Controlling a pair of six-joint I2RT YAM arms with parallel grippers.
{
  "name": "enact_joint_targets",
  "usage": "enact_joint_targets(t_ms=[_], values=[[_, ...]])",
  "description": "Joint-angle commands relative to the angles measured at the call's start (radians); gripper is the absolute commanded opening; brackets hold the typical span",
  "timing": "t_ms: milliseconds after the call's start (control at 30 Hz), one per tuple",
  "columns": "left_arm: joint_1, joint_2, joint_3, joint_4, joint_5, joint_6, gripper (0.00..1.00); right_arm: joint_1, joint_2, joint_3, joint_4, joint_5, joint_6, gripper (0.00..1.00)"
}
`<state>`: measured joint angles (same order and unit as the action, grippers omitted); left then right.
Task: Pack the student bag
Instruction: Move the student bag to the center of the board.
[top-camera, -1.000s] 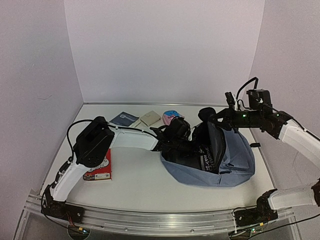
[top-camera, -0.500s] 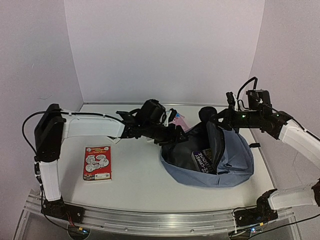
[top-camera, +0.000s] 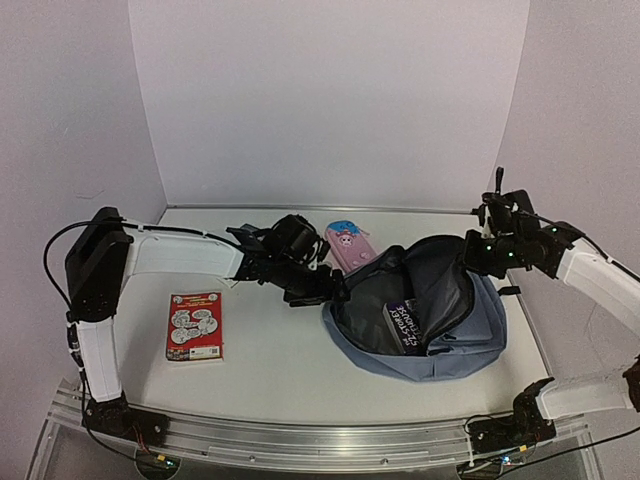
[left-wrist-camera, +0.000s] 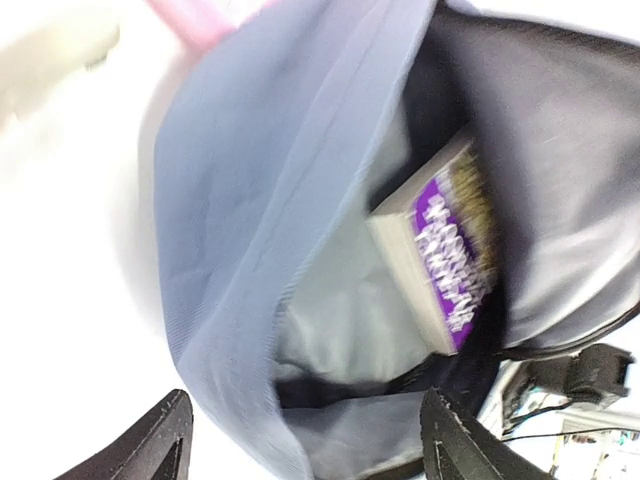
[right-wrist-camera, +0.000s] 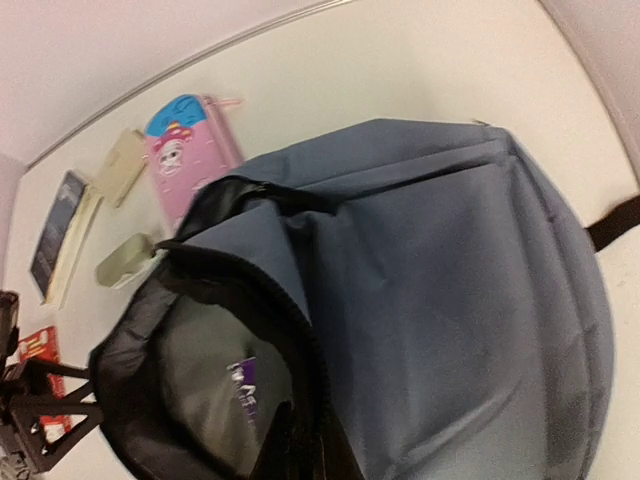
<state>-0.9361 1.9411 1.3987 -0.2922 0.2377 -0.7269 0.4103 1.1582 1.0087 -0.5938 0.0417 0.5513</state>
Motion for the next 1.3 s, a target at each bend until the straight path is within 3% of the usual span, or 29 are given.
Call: enact_joint_targets(t_ms=[0, 67, 267, 333, 533, 700, 767, 833, 967, 1100, 1167, 1267], values=[[-0.004, 0.065, 0.063, -0.024, 0.022, 0.012, 0.77, -0.002, 0.05, -0.022, -0.055, 0.22, 0.007, 0.0], [-0.004, 0.089, 0.086, -0.042, 0.006, 0.015, 0.69, -0.003, 0.077, -0.014, -0.065, 0.235, 0.019, 0.0], [-0.005, 0.072, 0.068, -0.058, -0.102, 0.001, 0.1, -0.002, 0.147, -0.019, -0.032, 0.14, 0.04, 0.0], [-0.002, 0.04, 0.049, -0.067, -0.137, 0.0, 0.01, 0.001, 0.168, -0.03, -0.003, 0.098, 0.042, 0.0], [0.036, -0.114, -0.089, -0.103, -0.222, -0.021, 0.0, 0.049, 0.224, -0.03, 0.035, 0.079, 0.056, 0.0], [0.102, -0.252, -0.247, -0.09, -0.2, -0.052, 0.0, 0.058, 0.257, -0.046, 0.073, 0.076, 0.062, 0.0], [0.119, -0.273, -0.279, -0.09, -0.176, -0.052, 0.02, 0.058, 0.268, -0.049, 0.082, 0.081, 0.061, 0.03], [0.122, -0.282, -0.288, -0.094, -0.164, -0.047, 0.08, 0.058, 0.275, -0.048, 0.09, 0.071, 0.056, 0.14], [0.126, -0.3, -0.29, -0.104, -0.16, -0.04, 0.43, 0.057, 0.255, -0.035, 0.092, 0.063, 0.047, 0.51], [0.133, -0.367, -0.275, -0.201, -0.245, 0.012, 0.72, 0.058, 0.167, -0.017, 0.083, 0.075, 0.044, 0.78], [0.156, -0.433, -0.284, -0.28, -0.299, 0.028, 0.8, 0.057, 0.101, -0.008, 0.071, 0.097, 0.042, 0.88], [0.238, -0.55, -0.349, -0.3, -0.249, 0.039, 0.84, 0.057, 0.019, 0.002, 0.068, 0.099, 0.031, 0.98]])
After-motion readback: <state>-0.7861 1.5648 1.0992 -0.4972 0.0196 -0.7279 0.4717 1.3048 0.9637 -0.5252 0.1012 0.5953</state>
